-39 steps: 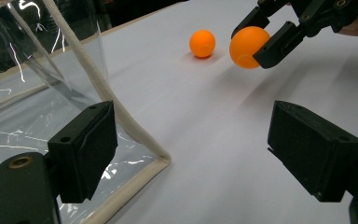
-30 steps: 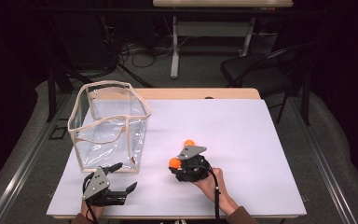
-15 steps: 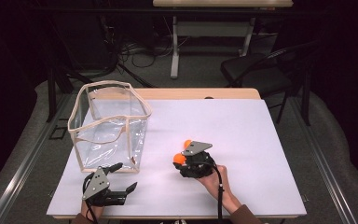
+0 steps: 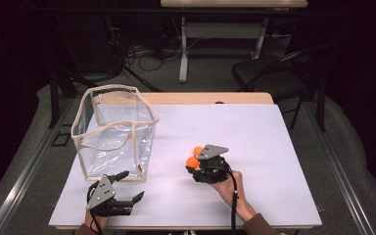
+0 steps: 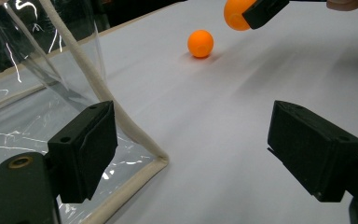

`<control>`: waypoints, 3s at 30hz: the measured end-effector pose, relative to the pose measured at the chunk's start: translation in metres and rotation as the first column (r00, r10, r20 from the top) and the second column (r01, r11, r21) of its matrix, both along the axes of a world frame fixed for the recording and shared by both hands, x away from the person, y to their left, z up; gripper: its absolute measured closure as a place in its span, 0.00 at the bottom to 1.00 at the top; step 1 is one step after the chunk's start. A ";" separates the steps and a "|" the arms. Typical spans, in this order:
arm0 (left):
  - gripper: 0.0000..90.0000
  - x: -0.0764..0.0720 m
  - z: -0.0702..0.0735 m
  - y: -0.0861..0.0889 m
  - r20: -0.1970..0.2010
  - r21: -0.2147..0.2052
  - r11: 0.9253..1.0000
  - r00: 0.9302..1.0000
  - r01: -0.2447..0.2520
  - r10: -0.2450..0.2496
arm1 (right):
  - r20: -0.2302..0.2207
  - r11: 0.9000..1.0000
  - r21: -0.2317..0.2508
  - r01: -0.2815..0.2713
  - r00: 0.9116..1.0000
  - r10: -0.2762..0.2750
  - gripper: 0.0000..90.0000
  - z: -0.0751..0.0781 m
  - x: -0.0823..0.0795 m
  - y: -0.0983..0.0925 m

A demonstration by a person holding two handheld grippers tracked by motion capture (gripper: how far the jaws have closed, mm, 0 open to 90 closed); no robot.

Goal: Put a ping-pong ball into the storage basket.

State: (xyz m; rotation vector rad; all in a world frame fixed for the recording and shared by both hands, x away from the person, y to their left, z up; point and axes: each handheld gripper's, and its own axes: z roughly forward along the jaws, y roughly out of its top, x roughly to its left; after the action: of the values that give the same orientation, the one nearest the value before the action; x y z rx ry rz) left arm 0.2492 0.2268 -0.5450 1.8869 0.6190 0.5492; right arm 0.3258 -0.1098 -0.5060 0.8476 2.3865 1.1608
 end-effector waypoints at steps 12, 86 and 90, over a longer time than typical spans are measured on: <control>0.18 0.001 0.000 0.000 -0.006 0.001 1.000 1.000 0.006 -0.006 | 0.001 0.999 0.013 0.031 1.000 -0.031 0.56 0.003 0.007 -0.009; 0.18 0.001 0.000 -0.001 -0.003 -0.004 1.000 1.000 0.006 -0.006 | 0.061 0.999 -0.028 0.036 0.998 -0.034 0.56 0.064 0.053 0.017; 0.18 0.001 -0.001 -0.001 -0.008 -0.005 1.000 1.000 0.007 -0.007 | 0.065 0.999 -0.028 0.029 0.998 -0.027 0.57 0.067 0.056 0.021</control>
State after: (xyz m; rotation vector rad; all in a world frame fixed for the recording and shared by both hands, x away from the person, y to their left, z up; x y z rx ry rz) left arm 0.2505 0.2263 -0.5457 1.8873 0.6180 0.5351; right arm 0.3817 -0.0883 -0.4392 0.8186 2.3263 1.1239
